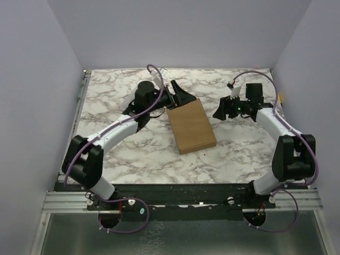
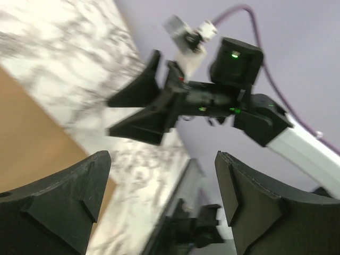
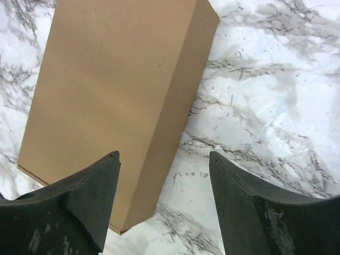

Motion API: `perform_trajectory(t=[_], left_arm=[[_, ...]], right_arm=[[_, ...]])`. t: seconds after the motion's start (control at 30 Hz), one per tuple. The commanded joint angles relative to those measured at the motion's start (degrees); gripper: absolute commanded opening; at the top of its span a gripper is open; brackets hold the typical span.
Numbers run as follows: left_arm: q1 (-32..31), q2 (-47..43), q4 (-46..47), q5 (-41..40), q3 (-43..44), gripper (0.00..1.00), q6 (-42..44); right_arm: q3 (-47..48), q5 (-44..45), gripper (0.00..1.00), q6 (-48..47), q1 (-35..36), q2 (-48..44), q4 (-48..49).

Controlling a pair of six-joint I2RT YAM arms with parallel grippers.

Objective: Fold the paper box
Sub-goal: Adjust the paper box at the center of the board, then reset both arms

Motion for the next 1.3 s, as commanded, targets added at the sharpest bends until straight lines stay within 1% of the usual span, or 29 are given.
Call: perform_trajectory(t=[0.0,0.07,0.13,0.17,0.2,0.23,0.3,0.33,0.37,0.47,0.5,0.63,0.67,0.73,0.8,0.83,0.9,0.93,0.97,1.0,1.03,1.07,1.1,1.13,1.17,1.2,1.27], left_arm=[[7.6,-9.5,-23.1,-4.7,-1.8,0.88,19.0],[11.6,-12.9,-24.7,-3.8,-6.1,0.88,20.1],[13.0,-15.3,-28.7,-6.6,-9.8,0.88,22.6],[12.9,-15.8,-30.3,-7.7,-11.6,0.87,23.7],[13.0,-16.0,-30.6,-8.2,-13.7,0.86,23.5],[12.8,-16.2,-30.6,-9.2,-16.0,0.81,22.9],[11.6,-15.9,-30.1,-11.8,-20.0,0.69,21.4],[10.6,-15.4,-29.8,-13.2,-21.1,0.64,20.9],[9.7,-14.7,-29.3,-14.3,-21.9,0.56,20.2],[6.7,-11.3,-24.8,-15.9,-24.1,0.38,17.7],[5.7,-10.3,-23.4,-16.1,-24.4,0.36,17.2],[2.7,-2.9,-17.4,-15.6,-24.1,0.33,14.8],[2.1,-1.4,-15.1,-14.6,-24.0,0.33,14.0],[1.3,1.4,-12.1,-13.1,-23.2,0.33,12.6],[1.2,2.3,-12.0,-12.8,-21.9,0.33,12.7],[1.5,1.4,-13.5,-14.1,-21.3,0.33,13.7],[3.0,-2.4,-20.9,-18.6,-19.3,0.33,17.8],[4.3,-5.3,-24.8,-20.9,-18.9,0.34,19.8],[5.9,-8.9,-27.6,-23.0,-18.9,0.36,21.8],[8.0,-12.4,-30.3,-24.4,-18.8,0.37,23.4],[10.3,-16.5,-32.5,-25.1,-18.5,0.4,25.2],[12.2,-20.3,-34.1,-25.5,-17.7,0.49,26.7],[14.0,-24.1,-35.5,-25.6,-16.7,0.63,27.9],[15.5,-27.7,-35.9,-25.2,-15.7,0.83,28.4],[17.0,-30.5,-36.0,-24.6,-14.8,0.97,27.3],[18.4,-33.0,-35.8,-23.3,-13.7,0.98,25.6],[20.8,-35.0,-35.4,-17.7,-10.2,0.99,25.0]], right_arm=[[-1.9,2.9,0.72,-5.0,-0.8,-1.4,-3.0],[-1.8,4.9,0.7,-5.4,-0.7,0.1,-3.9],[-3.1,9.4,0.67,-5.6,-0.7,0.7,-3.3],[-4.0,11.4,0.61,-6.2,-0.7,0.7,-2.9],[-4.9,13.0,0.52,-7.0,-0.5,0.7,-2.7],[-5.9,13.9,0.43,-7.7,-0.4,0.9,-2.7],[-7.5,15.5,0.31,-9.0,0.4,2.0,-3.5],[-8.2,15.7,0.27,-9.4,1.0,2.7,-4.2],[-8.9,15.5,0.25,-9.6,1.8,3.4,-4.4],[-9.9,14.6,0.21,-9.3,5.0,5.5,-4.8],[-9.5,13.6,0.2,-9.0,5.7,6.3,-5.3],[-7.0,3.5,0.18,-7.5,6.1,9.2,-8.3],[-6.7,2.5,0.18,-7.0,6.0,9.4,-8.5],[-6.3,2.5,0.18,-5.7,6.0,8.8,-8.3],[-6.1,6.8,0.19,-5.2,5.9,7.6,-8.1],[-6.0,9.5,0.2,-5.3,5.3,6.5,-7.9],[-5.9,12.9,0.22,-6.4,2.3,3.3,-7.8],[-5.4,13.7,0.25,-7.5,0.0,1.0,-8.1],[-4.7,14.0,0.3,-9.1,-2.0,-1.5,-8.5],[-4.2,13.8,0.4,-10.8,-3.9,-4.8,-8.4],[-4.1,14.0,0.53,-11.9,-5.2,-8.6,-7.5],[-4.3,14.5,0.67,-12.4,-5.7,-12.4,-6.2],[-4.7,14.2,0.84,-12.8,-6.0,-16.5,-4.6],[-5.0,13.5,0.97,-12.7,-6.1,-20.3,-3.2],[-5.1,13.2,0.99,-11.0,-6.1,-23.5,-1.6],[-5.1,13.9,1.0,-7.8,-6.1,-26.3,0.2],[-3.3,15.5,1.0,0.8,-6.1,-30.7,1.6]])
